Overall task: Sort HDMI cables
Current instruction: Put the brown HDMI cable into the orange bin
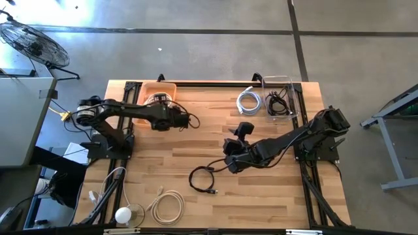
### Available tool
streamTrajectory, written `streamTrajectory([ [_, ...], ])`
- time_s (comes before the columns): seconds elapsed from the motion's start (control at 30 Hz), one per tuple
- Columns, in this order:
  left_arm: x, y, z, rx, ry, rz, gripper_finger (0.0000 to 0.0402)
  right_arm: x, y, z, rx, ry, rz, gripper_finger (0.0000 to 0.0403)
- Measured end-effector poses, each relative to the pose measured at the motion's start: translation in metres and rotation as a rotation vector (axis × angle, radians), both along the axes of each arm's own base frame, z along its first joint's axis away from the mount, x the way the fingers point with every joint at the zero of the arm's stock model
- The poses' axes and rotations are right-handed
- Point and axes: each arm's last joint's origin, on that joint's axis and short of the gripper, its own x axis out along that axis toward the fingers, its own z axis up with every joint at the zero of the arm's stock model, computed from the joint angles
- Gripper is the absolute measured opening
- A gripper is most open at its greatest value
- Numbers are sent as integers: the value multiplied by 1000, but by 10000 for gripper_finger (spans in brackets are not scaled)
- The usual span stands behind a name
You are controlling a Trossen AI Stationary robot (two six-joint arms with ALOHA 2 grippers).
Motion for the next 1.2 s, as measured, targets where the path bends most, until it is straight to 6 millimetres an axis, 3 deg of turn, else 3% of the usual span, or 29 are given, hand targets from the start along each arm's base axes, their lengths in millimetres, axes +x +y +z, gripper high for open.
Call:
streamTrajectory([
  [0.23, 3, 5, -2, -59, -8, -29, 32, 1, 3, 1, 23, -20, 12, 224],
  [0.5, -1, 3, -3, -130, 23, -22, 107, 1, 5, 0, 62, -8, 36, 213],
  [0.7, -3, -7, -1, -87, 94, -61, 154, 2, 5, 0, 70, -9, 39, 195],
  [0.87, 2, -26, 24, -14, 104, -122, 174, 2, 5, 0, 73, -2, 51, 184],
  [1.0, 9, -43, 56, -14, 37, -170, 186, 2, 6, -1, 94, 5, 67, 185],
  [1.2, 10, -88, 98, -204, -20, -302, 193, 2, 7, -2, 154, 31, 99, 184],
])
